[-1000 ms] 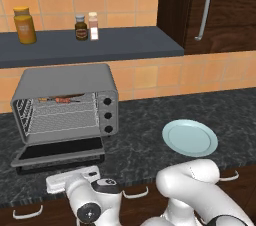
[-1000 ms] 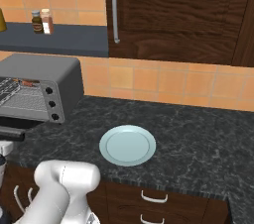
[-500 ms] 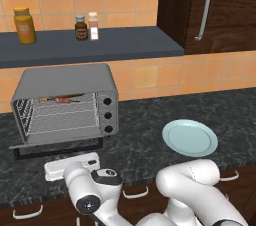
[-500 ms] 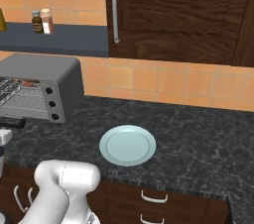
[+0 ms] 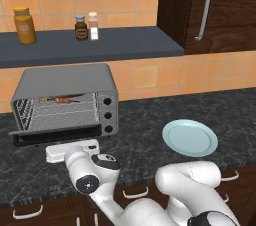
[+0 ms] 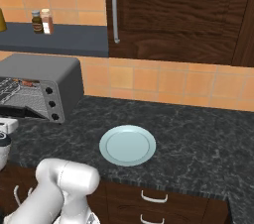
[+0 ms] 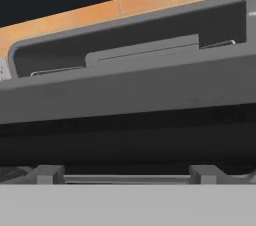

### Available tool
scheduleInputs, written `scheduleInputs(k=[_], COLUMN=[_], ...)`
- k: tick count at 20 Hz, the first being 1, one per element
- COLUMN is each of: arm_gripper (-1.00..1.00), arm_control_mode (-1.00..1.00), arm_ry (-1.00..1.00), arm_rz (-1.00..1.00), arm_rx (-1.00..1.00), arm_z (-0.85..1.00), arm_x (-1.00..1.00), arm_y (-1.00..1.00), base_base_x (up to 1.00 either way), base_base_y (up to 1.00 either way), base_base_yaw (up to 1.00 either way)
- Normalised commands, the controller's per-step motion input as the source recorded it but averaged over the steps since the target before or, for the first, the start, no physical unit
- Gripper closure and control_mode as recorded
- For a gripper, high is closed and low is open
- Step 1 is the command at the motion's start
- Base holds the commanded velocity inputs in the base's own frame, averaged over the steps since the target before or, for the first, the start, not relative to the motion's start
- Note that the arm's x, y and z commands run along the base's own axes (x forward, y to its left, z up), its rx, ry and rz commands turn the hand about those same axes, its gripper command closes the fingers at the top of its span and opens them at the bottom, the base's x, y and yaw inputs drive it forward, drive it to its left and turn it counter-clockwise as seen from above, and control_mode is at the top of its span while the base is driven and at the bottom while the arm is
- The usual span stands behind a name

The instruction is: Pick up the kebab skewer and baguette bread, and place them inside the toaster oven. Close the toaster oven door and start by setting the timer.

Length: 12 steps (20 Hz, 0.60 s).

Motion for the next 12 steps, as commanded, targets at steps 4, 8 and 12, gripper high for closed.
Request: scheduleInputs(k=[4, 8, 12], arm_gripper=[-1.00, -1.00, -1.00], arm_control_mode=[-1.00, -1.00, -1.00], arm_ry=[0.00, 0.00, 0.00], arm_rz=[0.00, 0.00, 0.00], arm_rx=[0.01, 0.00, 0.00], arm_z=[0.09, 0.04, 0.00], arm_x=[0.49, 0.48, 0.48], arm_y=[-0.08, -0.05, -0.01], base_base_x=[0.00, 0.00, 0.00], base_base_y=[0.00, 0.00, 0.00], base_base_yaw=[0.00, 0.00, 0.00])
